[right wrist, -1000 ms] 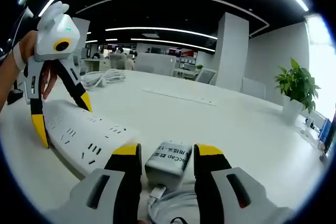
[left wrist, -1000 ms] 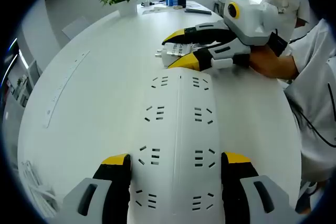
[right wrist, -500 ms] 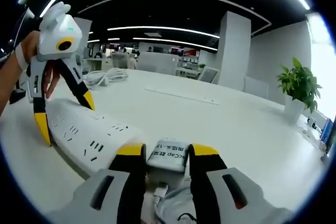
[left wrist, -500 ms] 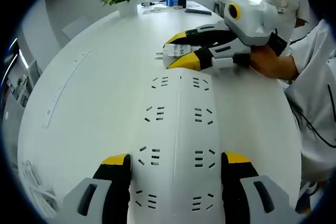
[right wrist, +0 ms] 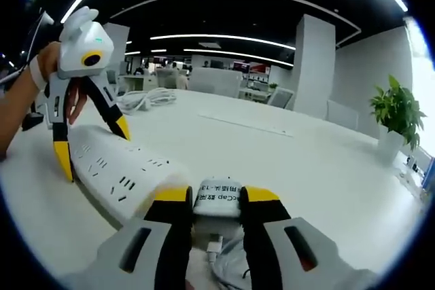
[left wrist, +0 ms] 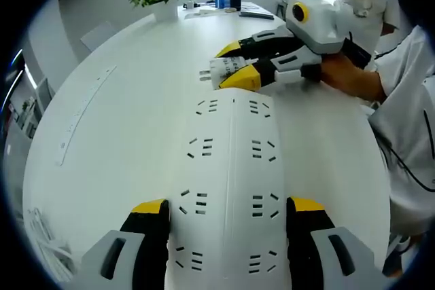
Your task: Straighten the power strip on the desk, plug the charger into it
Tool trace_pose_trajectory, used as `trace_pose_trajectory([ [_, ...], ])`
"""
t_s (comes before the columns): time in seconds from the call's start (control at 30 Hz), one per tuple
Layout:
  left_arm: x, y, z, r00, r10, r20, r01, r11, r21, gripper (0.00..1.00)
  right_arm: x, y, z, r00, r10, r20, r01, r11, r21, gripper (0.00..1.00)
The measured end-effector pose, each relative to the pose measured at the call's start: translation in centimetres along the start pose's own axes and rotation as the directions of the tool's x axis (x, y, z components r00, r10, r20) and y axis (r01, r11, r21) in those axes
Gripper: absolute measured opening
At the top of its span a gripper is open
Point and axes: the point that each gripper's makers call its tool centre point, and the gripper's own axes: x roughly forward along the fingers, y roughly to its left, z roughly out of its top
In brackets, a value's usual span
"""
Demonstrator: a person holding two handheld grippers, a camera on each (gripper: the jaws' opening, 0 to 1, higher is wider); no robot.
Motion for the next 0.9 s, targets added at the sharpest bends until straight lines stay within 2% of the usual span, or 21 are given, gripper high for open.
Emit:
trace_pose_trajectory([
  [0.07, 0.0, 0.0, 0.0, 1.0, 0.0, 0.0, 0.0, 1.0, 0.0, 0.71, 0.0, 0.1, 0.0, 0.999, 0.033, 0.002, -0.033, 0.999, -0.014, 0.28],
  [0.1, 0.0, 0.0, 0.0, 1.0, 0.0, 0.0, 0.0, 1.0, 0.0, 0.71, 0.0, 0.3, 0.1, 0.998, 0.064, 0.003, -0.064, 0.996, -0.056, 0.28],
  [0.3, 0.0, -0.1, 0.0, 1.0, 0.0, 0.001, 0.0, 1.0, 0.0, 0.71, -0.1, 0.0, 0.0, 0.995, 0.104, 0.005, -0.104, 0.992, -0.072, 0.28],
  [0.47, -0.1, -0.1, 0.1, 1.0, -0.001, 0.004, 0.001, 1.0, 0.0, 0.71, -0.3, 0.2, 0.0, 0.984, 0.179, 0.01, -0.178, 0.981, -0.081, 0.28],
  [0.53, -0.1, -0.2, 0.1, 1.0, -0.001, 0.004, 0.001, 1.0, 0.001, 0.71, -0.3, 0.3, 0.1, 0.975, 0.222, 0.009, -0.221, 0.972, -0.084, 0.28],
  [0.63, -0.1, -0.2, 0.1, 1.0, -0.002, 0.006, 0.002, 1.0, 0.001, 0.71, -0.5, 0.7, 0.1, 0.951, 0.31, 0.011, -0.307, 0.945, -0.109, 0.28],
  [0.73, -0.1, -0.2, 0.1, 1.0, -0.002, 0.006, 0.002, 1.0, 0.002, 0.71, -0.8, 1.0, 0.0, 0.921, 0.39, 0.009, -0.384, 0.909, -0.164, 0.28],
  [0.9, -0.2, -0.1, 0.0, 1.0, -0.002, 0.006, 0.002, 1.0, 0.002, 0.71, -0.8, 1.0, 0.1, 0.906, 0.423, 0.009, -0.417, 0.896, -0.151, 0.28],
])
